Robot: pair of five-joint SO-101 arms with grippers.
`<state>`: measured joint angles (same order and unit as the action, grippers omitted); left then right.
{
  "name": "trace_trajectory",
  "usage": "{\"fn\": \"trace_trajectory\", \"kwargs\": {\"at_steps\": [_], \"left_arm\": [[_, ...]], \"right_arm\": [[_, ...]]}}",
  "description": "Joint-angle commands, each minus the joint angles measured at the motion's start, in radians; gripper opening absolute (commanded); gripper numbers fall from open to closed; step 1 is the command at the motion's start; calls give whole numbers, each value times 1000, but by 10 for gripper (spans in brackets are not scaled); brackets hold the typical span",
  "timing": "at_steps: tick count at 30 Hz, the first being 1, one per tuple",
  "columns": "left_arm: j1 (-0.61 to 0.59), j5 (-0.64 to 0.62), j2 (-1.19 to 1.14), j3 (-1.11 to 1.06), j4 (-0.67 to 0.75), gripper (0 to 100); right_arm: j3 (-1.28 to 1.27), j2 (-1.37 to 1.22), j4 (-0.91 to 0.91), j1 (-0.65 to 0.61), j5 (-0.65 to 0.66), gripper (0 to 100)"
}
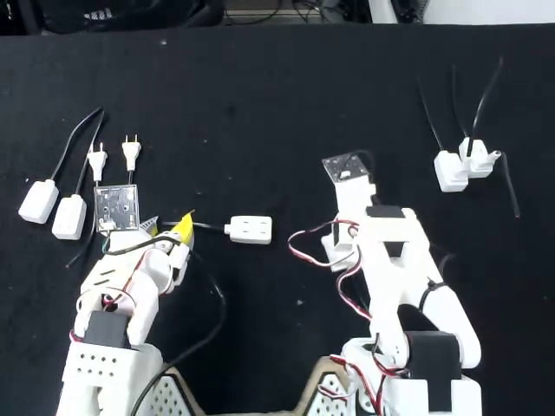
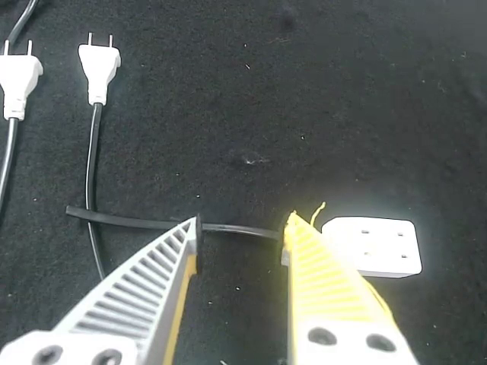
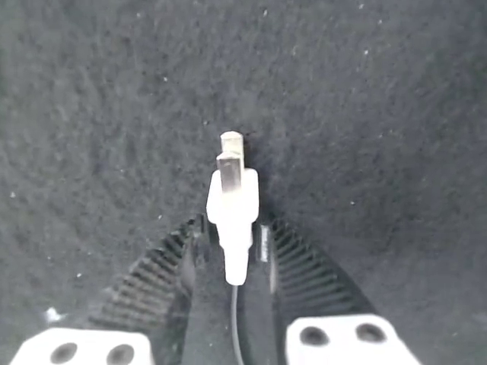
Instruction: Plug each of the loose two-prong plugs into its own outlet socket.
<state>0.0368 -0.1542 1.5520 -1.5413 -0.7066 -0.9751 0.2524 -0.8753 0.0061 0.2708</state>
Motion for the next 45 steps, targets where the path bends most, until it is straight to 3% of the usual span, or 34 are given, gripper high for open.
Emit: {"fn": "trace_trajectory", "kwargs": {"at_steps": [1, 5, 12, 18, 23, 31, 39, 45], "left_arm": [[-5, -9, 9, 13, 18, 187], [-5, -9, 9, 13, 18, 187], [-4, -9, 9, 15, 18, 187], [-4, -9, 9, 21, 18, 187], [-7, -11, 9, 21, 18, 187], [-4, -81, 9, 54, -21, 187], [44, -78, 41, 76, -58, 187], [107, -41, 272, 30, -158, 187]], "right_arm": [[5, 21, 21, -12, -5, 96], [24, 21, 18, -12, -11, 5], [91, 133, -160, -38, -12, 10], [93, 479, -267, -273, -32, 10], [-58, 688, -110, -483, -143, 10], [-360, 699, 351, -706, -147, 10], [-332, 642, 371, -784, -141, 10], [-271, 547, 371, -786, -144, 10]]}}
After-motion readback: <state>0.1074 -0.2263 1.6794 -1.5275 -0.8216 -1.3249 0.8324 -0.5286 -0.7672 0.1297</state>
